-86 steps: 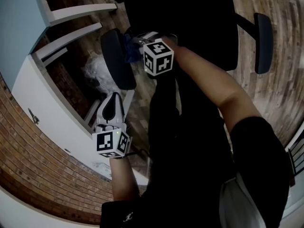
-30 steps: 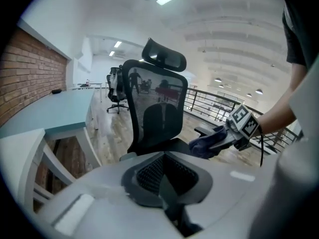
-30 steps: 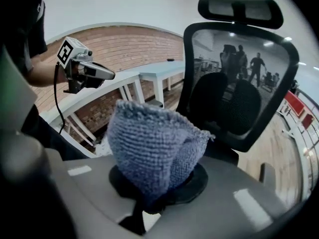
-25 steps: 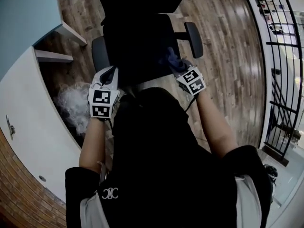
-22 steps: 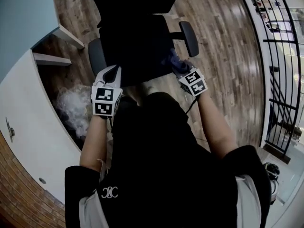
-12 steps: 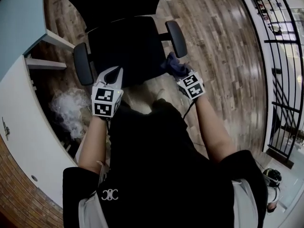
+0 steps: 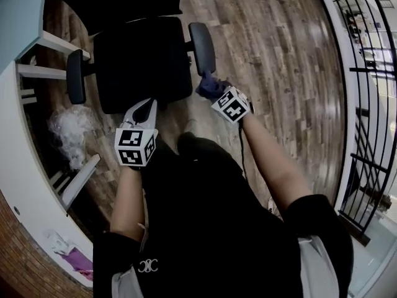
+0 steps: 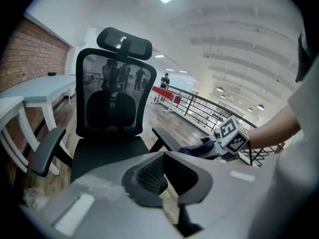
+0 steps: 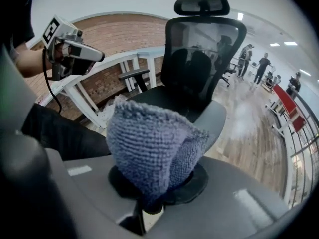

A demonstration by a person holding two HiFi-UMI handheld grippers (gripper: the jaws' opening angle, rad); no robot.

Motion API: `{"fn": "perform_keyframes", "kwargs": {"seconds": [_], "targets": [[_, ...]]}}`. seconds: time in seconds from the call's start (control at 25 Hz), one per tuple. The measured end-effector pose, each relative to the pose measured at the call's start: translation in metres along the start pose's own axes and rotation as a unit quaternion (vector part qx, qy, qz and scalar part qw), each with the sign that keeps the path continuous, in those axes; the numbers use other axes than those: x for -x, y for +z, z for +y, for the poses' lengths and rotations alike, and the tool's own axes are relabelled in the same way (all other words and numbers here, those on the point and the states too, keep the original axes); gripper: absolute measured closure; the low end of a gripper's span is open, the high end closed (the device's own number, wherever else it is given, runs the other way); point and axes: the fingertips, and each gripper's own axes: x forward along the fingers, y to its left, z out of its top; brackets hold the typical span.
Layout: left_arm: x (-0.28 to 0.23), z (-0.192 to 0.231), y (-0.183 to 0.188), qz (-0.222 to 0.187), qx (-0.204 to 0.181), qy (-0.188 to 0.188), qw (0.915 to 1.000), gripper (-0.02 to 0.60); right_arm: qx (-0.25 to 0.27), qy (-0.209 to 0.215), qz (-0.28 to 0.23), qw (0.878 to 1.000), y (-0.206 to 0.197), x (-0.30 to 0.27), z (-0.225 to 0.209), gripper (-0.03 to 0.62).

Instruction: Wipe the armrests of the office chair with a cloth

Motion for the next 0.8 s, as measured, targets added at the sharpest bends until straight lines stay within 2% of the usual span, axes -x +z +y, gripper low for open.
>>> {"fn": "perform_keyframes", "kwargs": {"seconds": [0.12,0.28,0.44,0.56,0.8], "targets": [[-0.001,-0.010,-0.019,0.014,0.005,0.007,0.9999,0.575,0.035,0.026,0.012,0.999,0.004,-0.016,0.001,0.539],[-0.008,0.000,-0.030,0.018,0.000,0.011,0.9998,0.575,0.058,0.039,0.025,0.997,0.021,-0.042,-0.002,0.539],[-0.018,0.029,-0.040,0.021,0.006,0.014,0.9997,0.575,0.091,0.033,0.063,0.993,0.032,-0.072,-0.011,0.539],[-0.024,0.042,-0.043,0.017,0.022,0.001,0.9996,0.575,0.116,0.029,0.092,0.989,0.033,-0.087,-0.023,0.539],[-0.028,0.077,-0.043,0.017,0.026,-0.013,0.9994,0.575,0.102,0.006,0.119,0.988,0.062,-0.097,-0.045,0.537]]}}
